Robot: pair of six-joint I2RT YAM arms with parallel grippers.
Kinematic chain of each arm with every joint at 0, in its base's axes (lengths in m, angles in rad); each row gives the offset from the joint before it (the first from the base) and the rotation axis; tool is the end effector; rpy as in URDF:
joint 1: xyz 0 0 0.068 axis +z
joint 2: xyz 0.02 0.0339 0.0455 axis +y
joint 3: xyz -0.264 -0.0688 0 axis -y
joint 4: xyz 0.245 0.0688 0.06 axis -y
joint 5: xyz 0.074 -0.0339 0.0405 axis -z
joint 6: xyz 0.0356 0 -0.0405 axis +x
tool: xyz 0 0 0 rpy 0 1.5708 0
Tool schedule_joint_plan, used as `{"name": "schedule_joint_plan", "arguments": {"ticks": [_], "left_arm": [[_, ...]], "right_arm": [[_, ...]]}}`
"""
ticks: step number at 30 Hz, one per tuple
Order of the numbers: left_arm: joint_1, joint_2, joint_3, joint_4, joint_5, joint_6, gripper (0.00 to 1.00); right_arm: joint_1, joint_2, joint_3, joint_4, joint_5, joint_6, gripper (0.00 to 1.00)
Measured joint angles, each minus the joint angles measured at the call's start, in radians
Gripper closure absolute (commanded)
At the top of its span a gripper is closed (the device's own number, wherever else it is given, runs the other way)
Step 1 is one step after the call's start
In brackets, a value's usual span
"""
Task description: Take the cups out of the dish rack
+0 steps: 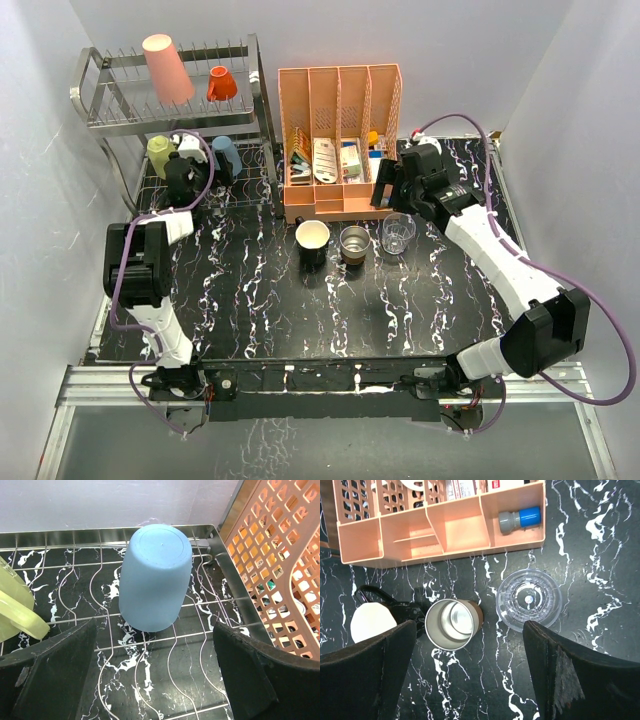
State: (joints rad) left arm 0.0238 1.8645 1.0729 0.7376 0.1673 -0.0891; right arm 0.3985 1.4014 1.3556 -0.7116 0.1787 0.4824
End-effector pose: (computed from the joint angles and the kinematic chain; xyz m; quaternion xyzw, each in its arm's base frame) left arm 0.4202 0.0041 0.2282 0.0166 0.7255 -0.0830 0.6830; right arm 0.2810 0.1114 0.3475 0.0736 0.9125 0.0938 0.3913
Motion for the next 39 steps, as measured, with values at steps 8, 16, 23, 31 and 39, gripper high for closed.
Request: {"name": "schedule_joint_plan", "arguments": {"ticks": [8, 16, 23, 31, 39], "left_arm": [[-0.001, 0.097, 0.02, 0.089, 0.0, -0.013, 0.03], [-0.009, 0.244, 0.14, 0.107, -0.021, -0.026, 0.03], [-0.017, 0.315, 0.239, 0.153, -0.022, -0.034, 0.03], [-0.019, 0.406, 0.335, 0.159, -0.015, -0.03, 0.1], [-0.019, 0.422, 0.357, 0.156, 0.046, -0.013, 0.47]], "right_arm": [[0.0, 0.001, -0.045, 0.066, -0.052, 0.021, 0.09], [0.001, 0.001, -0.079, 0.132, -0.098, 0.042, 0.09], [0.006, 0.006, -0.079, 0.16, -0.126, 0.043, 0.1], [0.013, 0.026, -0.079, 0.172, -0.163, 0.04, 0.15], [0.022, 0.035, -0.079, 0.179, -0.188, 0.039, 0.24]]}}
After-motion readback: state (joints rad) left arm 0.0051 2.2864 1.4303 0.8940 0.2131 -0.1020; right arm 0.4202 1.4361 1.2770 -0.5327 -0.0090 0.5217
